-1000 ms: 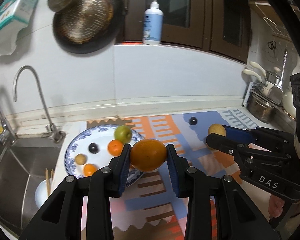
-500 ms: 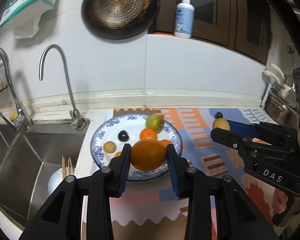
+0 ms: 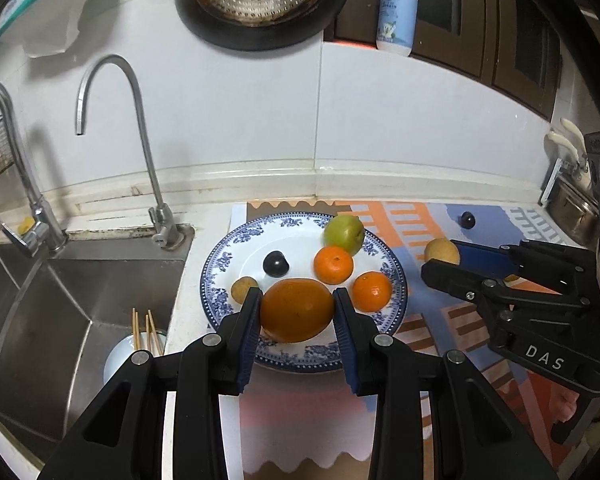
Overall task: Organize fruits
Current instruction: 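Carry the orange and brown fruit onto the plate and open both grippers, then move both grippers back toward the yellow pomelo and dark plum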
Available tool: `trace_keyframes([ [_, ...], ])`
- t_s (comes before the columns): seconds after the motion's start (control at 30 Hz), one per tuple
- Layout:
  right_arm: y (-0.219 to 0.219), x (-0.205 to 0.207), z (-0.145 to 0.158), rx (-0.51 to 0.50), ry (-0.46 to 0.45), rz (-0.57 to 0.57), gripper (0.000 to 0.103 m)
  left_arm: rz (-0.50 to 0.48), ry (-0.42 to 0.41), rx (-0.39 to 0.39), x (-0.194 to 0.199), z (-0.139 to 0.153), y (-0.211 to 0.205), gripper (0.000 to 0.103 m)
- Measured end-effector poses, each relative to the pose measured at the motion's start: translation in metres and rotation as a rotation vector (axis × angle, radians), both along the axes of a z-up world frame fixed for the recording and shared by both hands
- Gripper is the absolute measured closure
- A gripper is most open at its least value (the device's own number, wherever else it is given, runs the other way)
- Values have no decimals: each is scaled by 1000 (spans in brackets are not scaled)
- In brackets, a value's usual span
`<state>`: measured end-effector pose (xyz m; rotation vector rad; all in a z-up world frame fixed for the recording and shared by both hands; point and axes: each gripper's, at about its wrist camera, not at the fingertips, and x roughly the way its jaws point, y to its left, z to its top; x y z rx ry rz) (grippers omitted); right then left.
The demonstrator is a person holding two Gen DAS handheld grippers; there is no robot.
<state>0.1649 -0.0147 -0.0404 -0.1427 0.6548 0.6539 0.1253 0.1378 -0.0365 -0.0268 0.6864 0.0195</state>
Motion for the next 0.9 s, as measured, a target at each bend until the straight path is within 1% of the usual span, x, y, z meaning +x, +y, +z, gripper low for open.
trace_keyframes([
  [0.17,9,19,-13,-17,16,22,74,-15,24,-1,22,-12,4,68],
  [0.33,13,42,-25,-13,21,17,74,-16,38,5,45,-27,5,68],
  [0.53,14,70,-42,13,91,-1,74,-17,71,-4,64,-40,6,68],
  [0.7,15,82,-48,22,107,-5,74,-20,81,19,74,-46,2,68],
  [0.73,16,83,-49,25,106,-5,74,-21,81,18,74,-46,2,66],
  [0.77,16,85,-49,24,106,-6,73,-21,77,20,73,-46,2,62],
  [0.83,15,85,-48,25,105,-10,62,-12,60,41,70,-42,1,56],
  [0.9,12,83,-45,32,88,-15,62,2,49,52,67,-38,1,56],
])
